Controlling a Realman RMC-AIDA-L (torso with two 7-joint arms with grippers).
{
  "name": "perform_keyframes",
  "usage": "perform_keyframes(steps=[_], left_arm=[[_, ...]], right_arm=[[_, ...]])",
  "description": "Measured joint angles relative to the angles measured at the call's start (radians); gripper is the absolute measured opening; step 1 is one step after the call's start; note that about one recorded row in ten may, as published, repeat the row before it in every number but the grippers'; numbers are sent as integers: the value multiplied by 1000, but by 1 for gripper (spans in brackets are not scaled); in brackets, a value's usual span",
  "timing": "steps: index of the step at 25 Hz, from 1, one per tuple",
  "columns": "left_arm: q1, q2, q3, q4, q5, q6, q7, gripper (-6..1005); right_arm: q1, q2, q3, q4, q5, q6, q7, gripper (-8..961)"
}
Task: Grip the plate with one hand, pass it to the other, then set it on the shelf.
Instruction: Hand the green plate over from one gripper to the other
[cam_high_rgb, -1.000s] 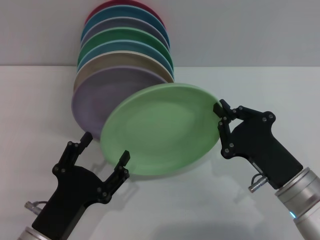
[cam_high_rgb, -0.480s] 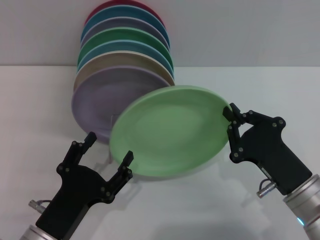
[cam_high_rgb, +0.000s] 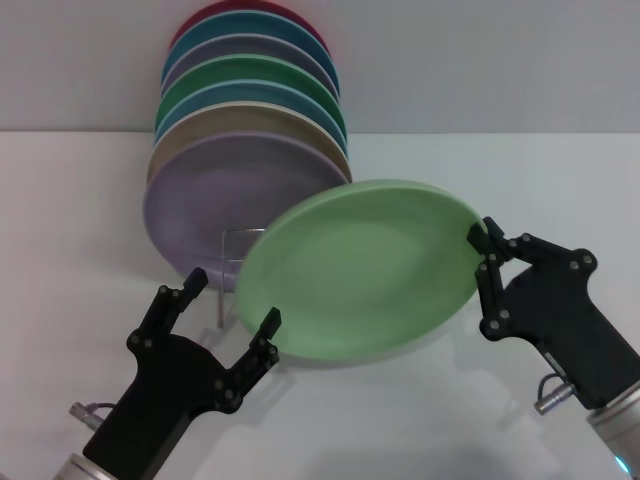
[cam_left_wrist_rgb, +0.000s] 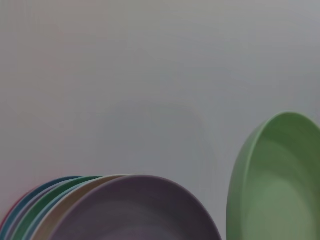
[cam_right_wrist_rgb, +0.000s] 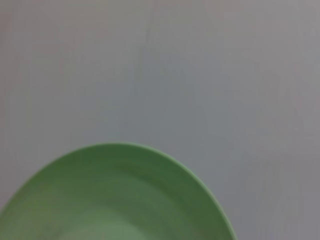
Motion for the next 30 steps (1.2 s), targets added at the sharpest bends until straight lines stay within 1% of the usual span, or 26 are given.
perform_keyframes(steps=[4,14,30], left_arm=[[1,1,17,-7,1,2,3,857],[2,6,32,-24,8,4,5,853],[-30,1,55,-26,2,-32,1,848]], right_arm=[[-15,2,8,18,2,-40,0,16],[-14,1,14,94,53,-110,-2,16],[-5,0,12,111,53,-121,0,16]])
